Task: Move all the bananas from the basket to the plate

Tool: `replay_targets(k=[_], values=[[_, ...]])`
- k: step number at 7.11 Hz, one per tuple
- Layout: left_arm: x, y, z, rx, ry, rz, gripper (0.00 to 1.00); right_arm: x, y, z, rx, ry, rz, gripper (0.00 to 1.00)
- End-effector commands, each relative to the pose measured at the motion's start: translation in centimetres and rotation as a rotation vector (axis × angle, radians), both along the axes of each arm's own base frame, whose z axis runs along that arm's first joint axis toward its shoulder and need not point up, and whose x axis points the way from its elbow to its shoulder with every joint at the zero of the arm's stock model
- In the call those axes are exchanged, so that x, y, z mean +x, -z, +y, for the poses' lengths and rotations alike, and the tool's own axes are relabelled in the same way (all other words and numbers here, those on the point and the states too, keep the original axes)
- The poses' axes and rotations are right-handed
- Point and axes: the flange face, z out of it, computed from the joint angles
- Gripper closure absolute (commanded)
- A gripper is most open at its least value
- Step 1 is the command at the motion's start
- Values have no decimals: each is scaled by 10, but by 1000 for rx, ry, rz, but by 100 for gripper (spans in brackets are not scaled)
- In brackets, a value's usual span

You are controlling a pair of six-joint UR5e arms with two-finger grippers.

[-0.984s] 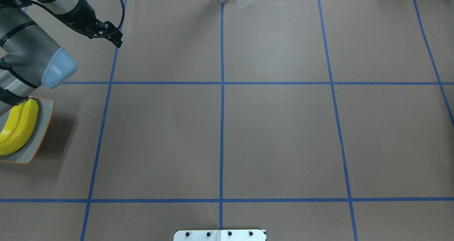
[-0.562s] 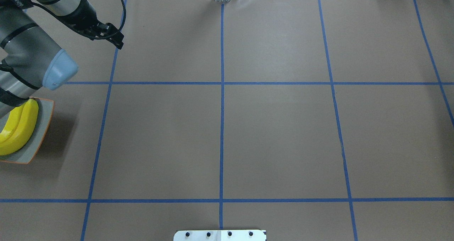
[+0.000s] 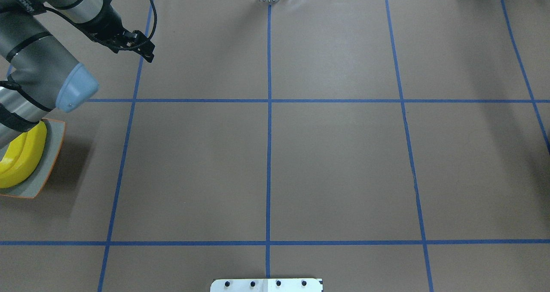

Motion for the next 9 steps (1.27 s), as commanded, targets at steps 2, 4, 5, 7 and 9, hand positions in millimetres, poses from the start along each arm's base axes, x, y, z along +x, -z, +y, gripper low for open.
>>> replay_targets(k=[2,4,5,7,9], values=[[8,32,-1,-74,90,69,0,-163,172,-3,-84,-61,-105,100],[13,62,1,-117,156,148,0,-240,233,32,-108,-84,-176,100],[16,73,8,-157,147,237,0,-271,258,57,-96,-72,-206,100],[23,97,26,-233,173,405,0,-304,310,90,-52,-35,-276,100],[34,117,45,-281,179,513,0,-354,359,110,-50,-55,-313,100]])
